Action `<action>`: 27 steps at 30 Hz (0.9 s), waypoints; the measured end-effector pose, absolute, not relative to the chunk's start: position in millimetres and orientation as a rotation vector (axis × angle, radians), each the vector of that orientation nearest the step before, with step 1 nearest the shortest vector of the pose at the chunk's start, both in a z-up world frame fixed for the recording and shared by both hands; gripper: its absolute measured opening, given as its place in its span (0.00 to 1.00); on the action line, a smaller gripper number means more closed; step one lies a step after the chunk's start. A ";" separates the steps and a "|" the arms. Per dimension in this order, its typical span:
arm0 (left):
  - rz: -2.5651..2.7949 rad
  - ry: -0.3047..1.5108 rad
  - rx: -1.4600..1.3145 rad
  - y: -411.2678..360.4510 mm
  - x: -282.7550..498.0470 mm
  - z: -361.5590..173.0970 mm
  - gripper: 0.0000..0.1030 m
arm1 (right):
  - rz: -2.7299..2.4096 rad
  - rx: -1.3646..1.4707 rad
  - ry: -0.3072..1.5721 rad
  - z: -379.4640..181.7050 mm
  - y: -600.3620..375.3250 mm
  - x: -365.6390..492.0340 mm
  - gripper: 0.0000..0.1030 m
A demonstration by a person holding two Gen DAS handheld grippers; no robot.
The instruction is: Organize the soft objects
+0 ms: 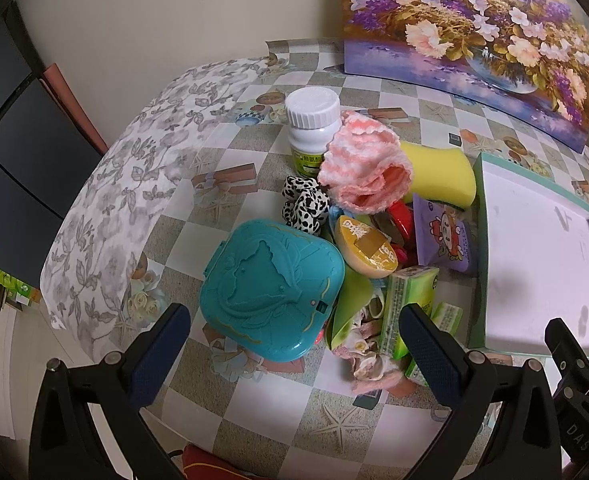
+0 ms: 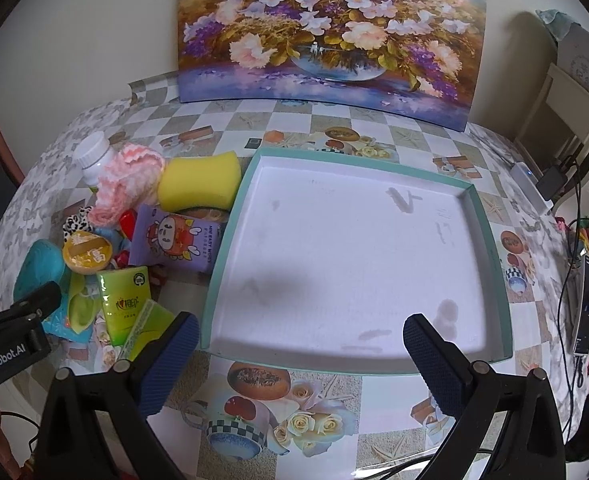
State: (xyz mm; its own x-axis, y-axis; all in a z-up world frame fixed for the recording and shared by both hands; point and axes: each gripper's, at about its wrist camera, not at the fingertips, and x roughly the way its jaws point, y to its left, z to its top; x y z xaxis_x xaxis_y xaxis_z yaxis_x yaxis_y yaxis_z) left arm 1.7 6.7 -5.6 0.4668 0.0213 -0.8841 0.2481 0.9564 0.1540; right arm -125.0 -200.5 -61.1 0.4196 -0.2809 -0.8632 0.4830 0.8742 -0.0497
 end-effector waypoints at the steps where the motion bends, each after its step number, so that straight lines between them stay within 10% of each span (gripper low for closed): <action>1: -0.141 1.080 0.277 6.5 2.1 -5.5 1.00 | -0.483 0.219 1.033 -61.1 -200.4 -125.0 1.00; 27: -0.151 1.092 0.280 4.0 3.7 -6.2 1.00 | -0.475 0.204 1.059 -65.7 -199.9 -121.8 1.00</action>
State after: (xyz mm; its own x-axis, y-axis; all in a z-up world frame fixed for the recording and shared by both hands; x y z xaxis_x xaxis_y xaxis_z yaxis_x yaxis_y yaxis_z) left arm 3.7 4.0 -6.2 0.4548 0.0162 -0.8904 0.2575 0.9547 0.1490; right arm -121.8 -199.9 -65.7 0.4008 -0.2762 -0.8735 0.4685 0.8812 -0.0636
